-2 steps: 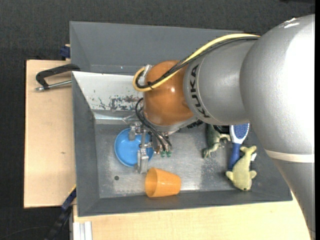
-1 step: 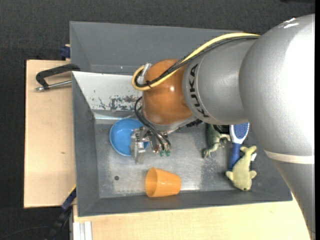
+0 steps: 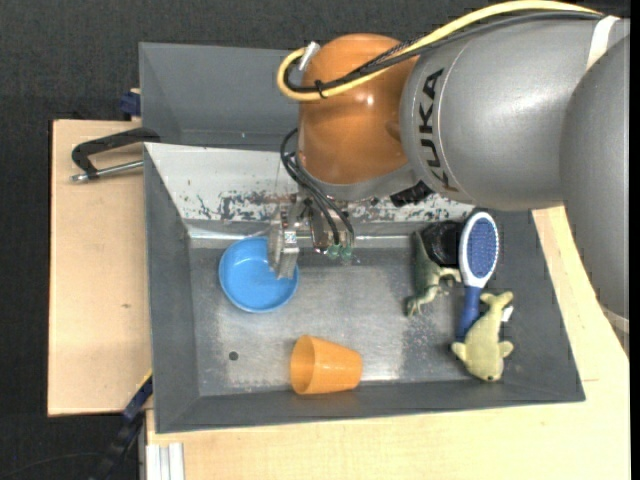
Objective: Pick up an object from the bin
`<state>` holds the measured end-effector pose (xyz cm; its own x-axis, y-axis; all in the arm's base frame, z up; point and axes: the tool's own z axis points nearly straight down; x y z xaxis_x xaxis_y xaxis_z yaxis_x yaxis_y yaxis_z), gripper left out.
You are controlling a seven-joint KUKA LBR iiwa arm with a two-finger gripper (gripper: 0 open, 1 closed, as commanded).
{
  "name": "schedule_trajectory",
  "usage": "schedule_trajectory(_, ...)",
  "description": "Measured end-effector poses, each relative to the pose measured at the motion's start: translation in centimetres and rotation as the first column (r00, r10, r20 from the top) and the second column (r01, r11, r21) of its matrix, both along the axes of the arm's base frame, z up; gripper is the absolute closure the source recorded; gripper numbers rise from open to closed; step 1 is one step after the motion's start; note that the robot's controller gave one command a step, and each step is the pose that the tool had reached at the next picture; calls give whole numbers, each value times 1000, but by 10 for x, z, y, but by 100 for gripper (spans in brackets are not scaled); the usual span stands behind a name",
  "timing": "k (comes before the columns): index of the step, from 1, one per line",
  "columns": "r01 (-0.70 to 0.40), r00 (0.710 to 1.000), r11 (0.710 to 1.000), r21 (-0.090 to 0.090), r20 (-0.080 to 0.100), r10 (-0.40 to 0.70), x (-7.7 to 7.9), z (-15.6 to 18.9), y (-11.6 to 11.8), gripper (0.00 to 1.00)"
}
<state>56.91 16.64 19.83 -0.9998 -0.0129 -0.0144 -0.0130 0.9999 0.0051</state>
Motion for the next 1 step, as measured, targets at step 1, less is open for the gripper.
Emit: schedule_trajectory(1,0,1000,1000,-3,-10,0,-2,-5,-1,0)
